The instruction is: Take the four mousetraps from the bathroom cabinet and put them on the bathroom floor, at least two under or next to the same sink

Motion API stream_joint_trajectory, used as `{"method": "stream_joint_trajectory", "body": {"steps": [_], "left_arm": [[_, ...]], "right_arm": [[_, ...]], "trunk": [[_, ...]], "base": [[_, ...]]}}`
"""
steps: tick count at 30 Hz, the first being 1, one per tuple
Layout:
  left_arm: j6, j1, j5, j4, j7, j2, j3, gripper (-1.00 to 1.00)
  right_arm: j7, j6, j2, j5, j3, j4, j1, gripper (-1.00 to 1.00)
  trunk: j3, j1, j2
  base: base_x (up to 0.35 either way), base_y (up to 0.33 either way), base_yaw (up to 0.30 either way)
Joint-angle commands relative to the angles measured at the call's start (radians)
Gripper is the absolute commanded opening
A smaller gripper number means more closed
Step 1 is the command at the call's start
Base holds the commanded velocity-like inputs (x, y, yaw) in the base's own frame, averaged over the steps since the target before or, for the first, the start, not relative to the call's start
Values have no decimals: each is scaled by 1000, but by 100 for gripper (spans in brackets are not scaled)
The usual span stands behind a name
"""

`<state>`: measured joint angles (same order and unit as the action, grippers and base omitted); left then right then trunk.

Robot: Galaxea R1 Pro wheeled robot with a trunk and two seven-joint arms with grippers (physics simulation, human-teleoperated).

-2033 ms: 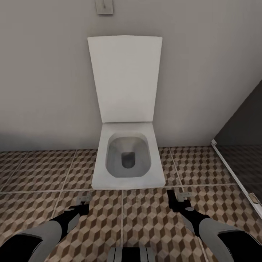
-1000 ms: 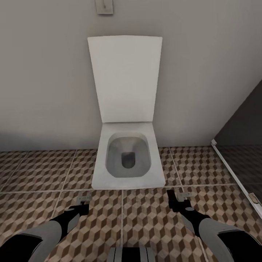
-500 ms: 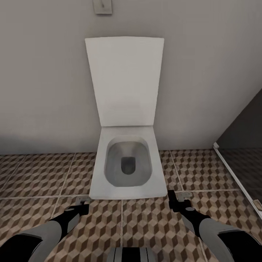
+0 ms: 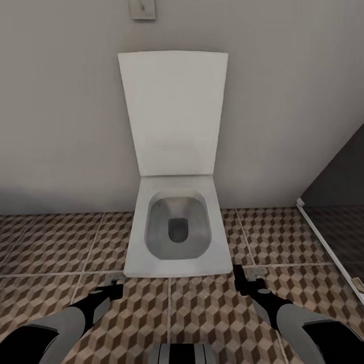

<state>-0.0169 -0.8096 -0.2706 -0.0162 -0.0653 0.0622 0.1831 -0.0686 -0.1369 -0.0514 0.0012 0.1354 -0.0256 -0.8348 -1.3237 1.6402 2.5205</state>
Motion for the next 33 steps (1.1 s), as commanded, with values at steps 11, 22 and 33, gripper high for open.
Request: {"method": "stream_joint_trajectory", "body": {"steps": [11,22,33], "left_arm": [[-2,0,-7,11,-2,-1,9,-100],[-3,0,0,10,-2,-2,9,-100],[-2,0,-5,9,-2,-2,9,-100]], "right_arm": [[-5,-5,1,-2,7,-3,24,-100],[-5,-6,4,0,7,-4,26,-100],[-5,-6,2,1,7,-2,26,-100]], "trunk": [[-1,0,0],[-1,0,0],[-1,0,0]], "base": [[0,0,0],[0,0,0],[0,0,0]]}}
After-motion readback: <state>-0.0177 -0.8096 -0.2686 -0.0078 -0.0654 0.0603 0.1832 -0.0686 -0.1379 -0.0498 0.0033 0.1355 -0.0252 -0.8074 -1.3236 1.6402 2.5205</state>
